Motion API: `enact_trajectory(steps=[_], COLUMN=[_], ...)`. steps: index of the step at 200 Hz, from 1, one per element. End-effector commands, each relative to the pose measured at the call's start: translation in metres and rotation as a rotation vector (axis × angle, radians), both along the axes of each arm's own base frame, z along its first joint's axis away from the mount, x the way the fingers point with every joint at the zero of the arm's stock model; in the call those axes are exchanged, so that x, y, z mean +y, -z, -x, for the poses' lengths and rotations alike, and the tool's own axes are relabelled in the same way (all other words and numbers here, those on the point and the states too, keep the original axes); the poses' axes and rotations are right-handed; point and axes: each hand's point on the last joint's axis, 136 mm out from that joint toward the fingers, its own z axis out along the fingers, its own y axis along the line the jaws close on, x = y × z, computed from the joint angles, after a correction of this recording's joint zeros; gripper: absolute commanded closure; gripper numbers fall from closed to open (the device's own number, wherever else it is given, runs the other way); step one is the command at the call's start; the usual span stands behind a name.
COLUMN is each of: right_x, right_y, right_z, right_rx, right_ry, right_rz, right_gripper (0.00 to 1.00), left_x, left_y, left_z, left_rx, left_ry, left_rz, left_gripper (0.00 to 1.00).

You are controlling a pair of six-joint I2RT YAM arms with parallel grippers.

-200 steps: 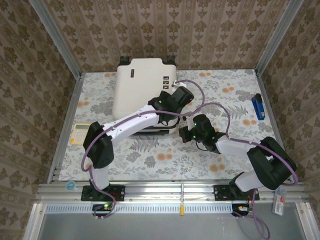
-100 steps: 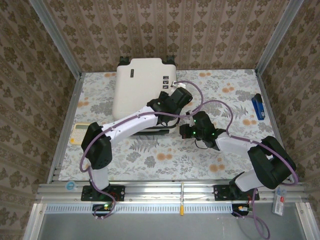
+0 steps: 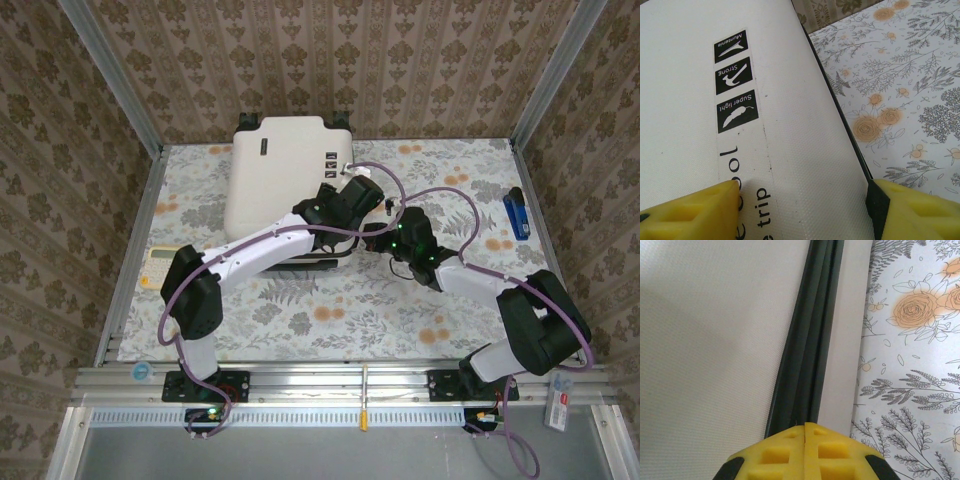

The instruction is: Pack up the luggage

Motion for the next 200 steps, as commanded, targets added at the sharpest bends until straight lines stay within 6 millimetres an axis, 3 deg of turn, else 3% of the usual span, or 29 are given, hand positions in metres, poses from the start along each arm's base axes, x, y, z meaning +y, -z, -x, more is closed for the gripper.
enact_trajectory(steps=[1, 34, 52, 93, 152, 200], right_x=[-0.009, -0.011, -0.009, 0.007, 0.028, 0.033], right_y=[-0.010, -0.008, -0.004, 0.008, 0.028, 0.036], right_z=[-0.002, -0.001, 0.004, 0.023, 0.053, 0.057], right_rx=[-0.032, -0.036, -0.040, -0.063, -0.085, -0.086], right_ry=[-0.042, -0.117, -0.157, -0.231, -0.329, -0.347], right_rz=[0.025, 0.011, 0.035, 0.114, 0.218, 0.286], right_gripper=[1.00, 0.71, 0.65, 0.61, 0.60, 0.60], left_x=[0.059, 0.056, 0.064, 0.076, 0.059, 0.054], left_y=[0.104, 0.105, 0.106, 0.095, 0.052, 0.034], left_z=[0.049, 0.056, 0.062, 0.072, 0.070, 0.064], left_rx=[0.341, 0.351, 0.364, 0.357, 0.271, 0.238], left_ry=[0.051, 0.116, 0.139, 0.196, 0.276, 0.287], left_rz=[-0.375, -0.349, -0.359, -0.333, -0.168, -0.125], left_gripper=[0.34, 0.34, 0.34, 0.34, 0.34, 0.34])
